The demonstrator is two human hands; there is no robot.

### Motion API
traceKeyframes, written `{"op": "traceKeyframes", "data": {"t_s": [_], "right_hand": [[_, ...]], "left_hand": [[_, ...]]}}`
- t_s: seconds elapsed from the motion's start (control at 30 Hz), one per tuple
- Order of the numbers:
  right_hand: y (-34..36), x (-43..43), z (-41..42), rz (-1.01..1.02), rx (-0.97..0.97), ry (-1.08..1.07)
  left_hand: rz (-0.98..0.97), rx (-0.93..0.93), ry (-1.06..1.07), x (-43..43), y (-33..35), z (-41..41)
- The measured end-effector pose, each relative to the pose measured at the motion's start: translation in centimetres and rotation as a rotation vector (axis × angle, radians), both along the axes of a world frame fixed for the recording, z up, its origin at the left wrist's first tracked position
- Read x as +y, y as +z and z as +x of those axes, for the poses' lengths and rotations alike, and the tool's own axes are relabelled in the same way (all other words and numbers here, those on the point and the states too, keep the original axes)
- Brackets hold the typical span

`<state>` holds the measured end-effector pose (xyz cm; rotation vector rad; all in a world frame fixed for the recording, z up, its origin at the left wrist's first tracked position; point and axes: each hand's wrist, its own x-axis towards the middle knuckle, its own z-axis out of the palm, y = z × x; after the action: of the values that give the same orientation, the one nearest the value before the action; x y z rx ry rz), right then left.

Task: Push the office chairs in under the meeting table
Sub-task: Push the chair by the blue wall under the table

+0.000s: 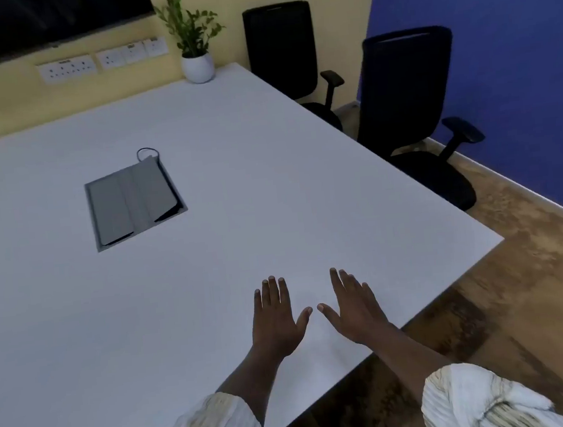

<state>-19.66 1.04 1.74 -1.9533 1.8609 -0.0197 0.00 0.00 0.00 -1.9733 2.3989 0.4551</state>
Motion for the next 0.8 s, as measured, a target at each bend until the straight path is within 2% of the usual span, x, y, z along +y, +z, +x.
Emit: {"op": "traceKeyframes", "data": {"t_s": [0.4, 0.8], "right_hand": [[1.8, -1.5, -16.4, -0.052, 0.046, -0.112], [3.0, -3.4, -34.6, -0.073, 0.12, -0.182]], "left_hand": [[-0.043, -0.022, -0.172, -2.7, 0.6, -16.6], [-0.044, 0.04, -0.175, -6.5, 1.1, -35.8]]}}
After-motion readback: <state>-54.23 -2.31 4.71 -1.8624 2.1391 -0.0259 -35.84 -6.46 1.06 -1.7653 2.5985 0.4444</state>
